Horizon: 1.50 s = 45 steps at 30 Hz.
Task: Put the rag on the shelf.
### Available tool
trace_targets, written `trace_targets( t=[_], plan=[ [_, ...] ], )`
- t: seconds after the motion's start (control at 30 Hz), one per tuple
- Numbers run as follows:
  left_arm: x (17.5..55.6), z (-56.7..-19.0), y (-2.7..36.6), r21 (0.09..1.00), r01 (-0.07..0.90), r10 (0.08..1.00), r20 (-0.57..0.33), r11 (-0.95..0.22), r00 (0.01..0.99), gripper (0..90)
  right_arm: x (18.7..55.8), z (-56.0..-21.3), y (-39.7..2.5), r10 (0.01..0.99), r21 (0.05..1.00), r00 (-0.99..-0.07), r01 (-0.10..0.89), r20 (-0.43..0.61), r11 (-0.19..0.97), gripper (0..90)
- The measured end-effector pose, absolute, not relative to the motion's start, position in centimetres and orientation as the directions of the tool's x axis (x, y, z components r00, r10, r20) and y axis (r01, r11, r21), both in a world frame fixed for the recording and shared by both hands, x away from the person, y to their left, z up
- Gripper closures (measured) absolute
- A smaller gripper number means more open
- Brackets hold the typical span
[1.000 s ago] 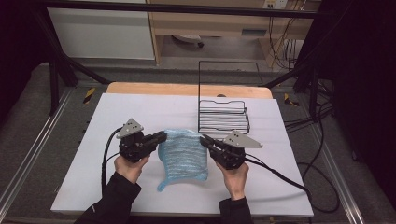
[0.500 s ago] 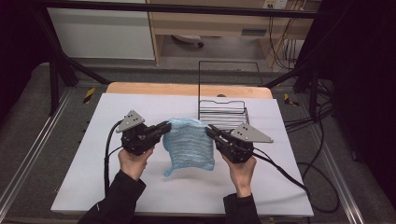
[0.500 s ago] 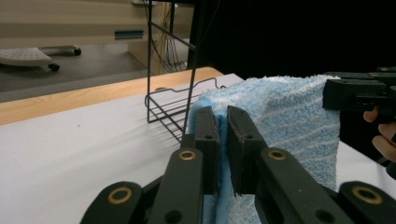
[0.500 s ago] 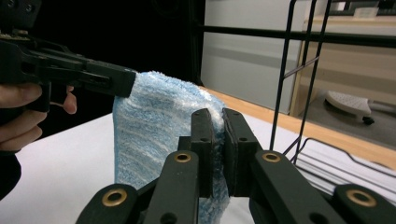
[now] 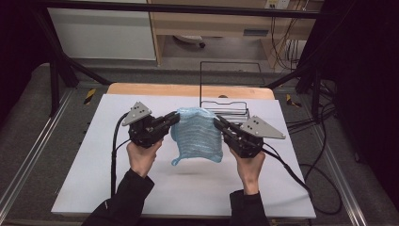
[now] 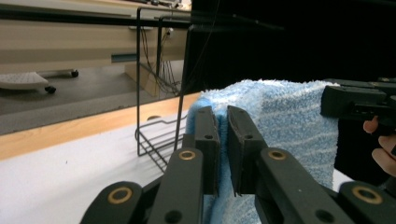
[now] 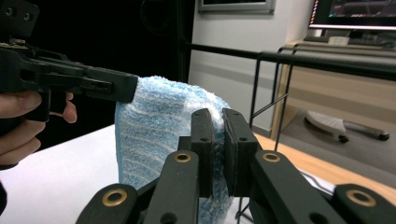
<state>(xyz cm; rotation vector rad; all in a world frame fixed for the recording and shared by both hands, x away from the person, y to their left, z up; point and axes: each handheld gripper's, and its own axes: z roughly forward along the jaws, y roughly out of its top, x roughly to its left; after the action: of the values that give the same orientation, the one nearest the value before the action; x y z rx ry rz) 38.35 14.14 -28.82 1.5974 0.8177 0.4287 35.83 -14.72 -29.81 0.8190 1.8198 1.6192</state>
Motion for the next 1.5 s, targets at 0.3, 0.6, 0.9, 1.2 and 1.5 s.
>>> trace_targets(
  t=[0.3, 0.6, 0.9, 1.2, 1.5],
  plan=[
    [39.0, -27.0, 12.5, 0.973, 0.231, 0.701, -0.172, 0.011, 0.692, 83.0, 36.2, -27.8, -15.5, 0.782, 0.997, -0.621, 0.03, -0.04, 0.075, 84.2],
    [40.1, -25.2, 11.3, 0.979, 0.203, 0.697, -0.161, 0.024, 0.698, 83.1, 36.8, -25.8, -16.5, 0.808, 0.998, -0.586, -0.014, -0.062, 0.067, 84.2],
    [41.1, -23.0, 10.1, 0.985, 0.17, 0.695, -0.149, 0.039, 0.703, 83.0, 37.5, -23.6, -17.3, 0.83, 0.997, -0.551, -0.051, -0.081, 0.064, 84.3],
    [42.0, -20.6, 9.0, 0.989, 0.135, 0.693, -0.134, 0.052, 0.708, 83.1, 38.1, -20.9, -17.5, 0.847, 0.993, -0.519, -0.093, -0.114, 0.077, 84.4],
    [42.8, -18.7, 8.1, 0.991, 0.112, 0.695, -0.131, 0.073, 0.707, 83.1, 39.0, -19.1, -18.1, 0.858, 0.991, -0.5, -0.111, -0.119, 0.073, 84.4]
  ],
)
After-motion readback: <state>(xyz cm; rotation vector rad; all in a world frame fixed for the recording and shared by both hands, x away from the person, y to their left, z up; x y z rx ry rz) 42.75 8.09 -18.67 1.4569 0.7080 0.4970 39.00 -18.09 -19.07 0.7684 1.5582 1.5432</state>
